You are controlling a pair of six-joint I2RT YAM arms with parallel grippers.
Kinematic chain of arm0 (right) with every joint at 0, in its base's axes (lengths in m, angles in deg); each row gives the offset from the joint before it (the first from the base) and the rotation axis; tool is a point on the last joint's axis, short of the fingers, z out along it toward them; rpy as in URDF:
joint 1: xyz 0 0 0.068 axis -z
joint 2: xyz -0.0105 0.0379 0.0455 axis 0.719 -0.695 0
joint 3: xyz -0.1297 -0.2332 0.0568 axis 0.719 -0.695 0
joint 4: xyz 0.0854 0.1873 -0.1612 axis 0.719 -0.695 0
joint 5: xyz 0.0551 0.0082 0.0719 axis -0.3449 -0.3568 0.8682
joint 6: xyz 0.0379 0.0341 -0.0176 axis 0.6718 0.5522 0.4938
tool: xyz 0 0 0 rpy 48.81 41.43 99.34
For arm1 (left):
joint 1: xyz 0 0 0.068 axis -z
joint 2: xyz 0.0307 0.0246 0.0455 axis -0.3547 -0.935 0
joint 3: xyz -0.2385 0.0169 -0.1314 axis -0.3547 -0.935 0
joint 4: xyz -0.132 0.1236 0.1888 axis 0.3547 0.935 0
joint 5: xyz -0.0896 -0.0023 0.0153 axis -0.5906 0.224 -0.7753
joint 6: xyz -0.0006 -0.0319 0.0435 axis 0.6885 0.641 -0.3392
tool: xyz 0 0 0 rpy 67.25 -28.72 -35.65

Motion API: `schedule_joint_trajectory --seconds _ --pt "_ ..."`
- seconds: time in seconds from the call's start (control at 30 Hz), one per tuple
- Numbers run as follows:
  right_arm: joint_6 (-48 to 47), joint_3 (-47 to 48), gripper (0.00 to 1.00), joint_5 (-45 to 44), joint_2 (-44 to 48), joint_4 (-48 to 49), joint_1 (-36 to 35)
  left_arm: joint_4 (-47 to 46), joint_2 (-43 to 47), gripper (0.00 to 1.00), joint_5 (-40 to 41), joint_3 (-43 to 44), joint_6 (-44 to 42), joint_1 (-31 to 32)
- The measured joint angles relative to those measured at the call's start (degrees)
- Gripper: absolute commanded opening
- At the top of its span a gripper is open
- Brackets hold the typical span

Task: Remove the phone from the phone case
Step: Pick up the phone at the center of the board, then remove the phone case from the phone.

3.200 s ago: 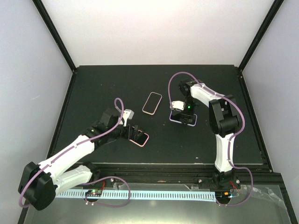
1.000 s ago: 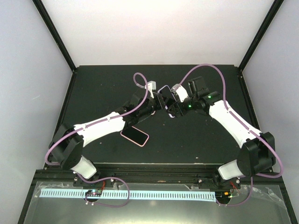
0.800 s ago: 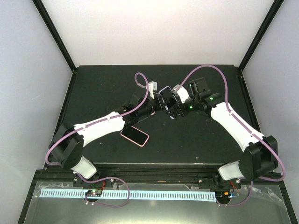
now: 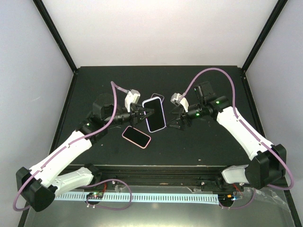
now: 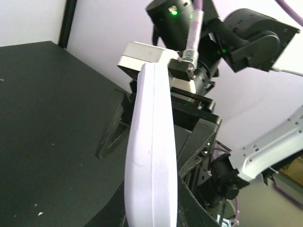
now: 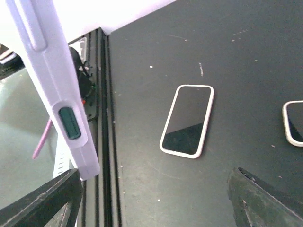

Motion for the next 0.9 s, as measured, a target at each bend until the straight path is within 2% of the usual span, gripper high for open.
schedule_joint_trajectory --seconds 0.33,0.53,0.8,0.83,0.9 --pt "-3.6 0.0 0.64 7.4 0.6 -1.4 -1.7 -4.6 -0.7 0.02 -10.1 -1.0 -0.1 -1.3" --pt "-5.7 0.0 0.29 11.0 1.7 -3.2 -2.9 -8.3 -0.9 0.02 -13.2 -1.2 0.7 -1.8" --pt "-4.4 0.0 0.01 13.9 1.8 -4.1 -3.1 -11.4 -1.8 0.02 -14.5 -2.2 0.8 -2.3" --pt "-4.3 0.0 0.01 13.9 1.8 -4.3 -3.1 -11.5 -1.9 0.08 -14.5 -2.3 0.8 -2.3" --pt "-4.9 0.0 0.01 13.8 1.8 -4.9 -3.1 -11.5 -2.0 0.3 -14.9 -2.3 0.5 -2.4"
